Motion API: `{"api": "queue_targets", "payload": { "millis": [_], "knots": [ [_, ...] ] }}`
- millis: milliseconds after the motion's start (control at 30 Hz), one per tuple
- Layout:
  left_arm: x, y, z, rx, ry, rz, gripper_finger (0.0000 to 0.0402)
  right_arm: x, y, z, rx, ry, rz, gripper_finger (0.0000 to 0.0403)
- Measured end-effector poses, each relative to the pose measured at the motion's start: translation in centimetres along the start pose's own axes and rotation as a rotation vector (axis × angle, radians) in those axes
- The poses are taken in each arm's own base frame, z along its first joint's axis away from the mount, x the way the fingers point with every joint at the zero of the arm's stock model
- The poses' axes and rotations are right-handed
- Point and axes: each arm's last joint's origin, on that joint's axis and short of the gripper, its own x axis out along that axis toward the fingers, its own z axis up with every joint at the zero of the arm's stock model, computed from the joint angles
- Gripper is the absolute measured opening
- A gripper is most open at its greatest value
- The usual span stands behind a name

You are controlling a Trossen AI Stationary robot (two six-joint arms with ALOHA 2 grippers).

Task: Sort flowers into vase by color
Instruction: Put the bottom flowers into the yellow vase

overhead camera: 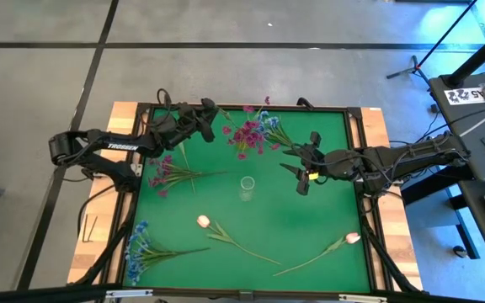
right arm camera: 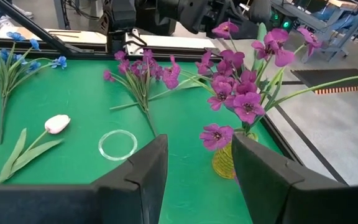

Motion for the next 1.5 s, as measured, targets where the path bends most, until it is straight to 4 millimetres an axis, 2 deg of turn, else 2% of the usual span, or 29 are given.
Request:
{"api": "queue_targets", "payload": {
  "millis": [167, 400, 633, 1100, 1500],
  "knots": [
    [-0.1, -0.7, 0.0, 0.015, -0.002, -0.027, 0.001, 0.0, 0.0, 0.0, 0.0, 0.0, -0.001, 0.0177],
    [0.7, -2.8, 1.1, 0.103, -0.006, -0.109, 0.0008, 0.0, 0.0, 0.0, 0.001, 0.0, -0.003, 0.0177],
    [2.1, -4.3, 2.1, 0.188, 0.144, -0.09, 0.0006, 0.0, 0.0, 0.0, 0.0, 0.0, -0.003, 0.0177],
    [2.1, -4.1, 1.4, 0.224, 0.263, -0.061, 0.0006, 0.0, 0.0, 0.0, 0.0, 0.001, -0.003, 0.0177],
    [2.3, -4.4, 2.2, 0.22, 0.172, -0.084, 0.0008, 0.0, 0.0, -0.1, -0.003, 0.006, -0.003, 0.0177]
  ]
}}
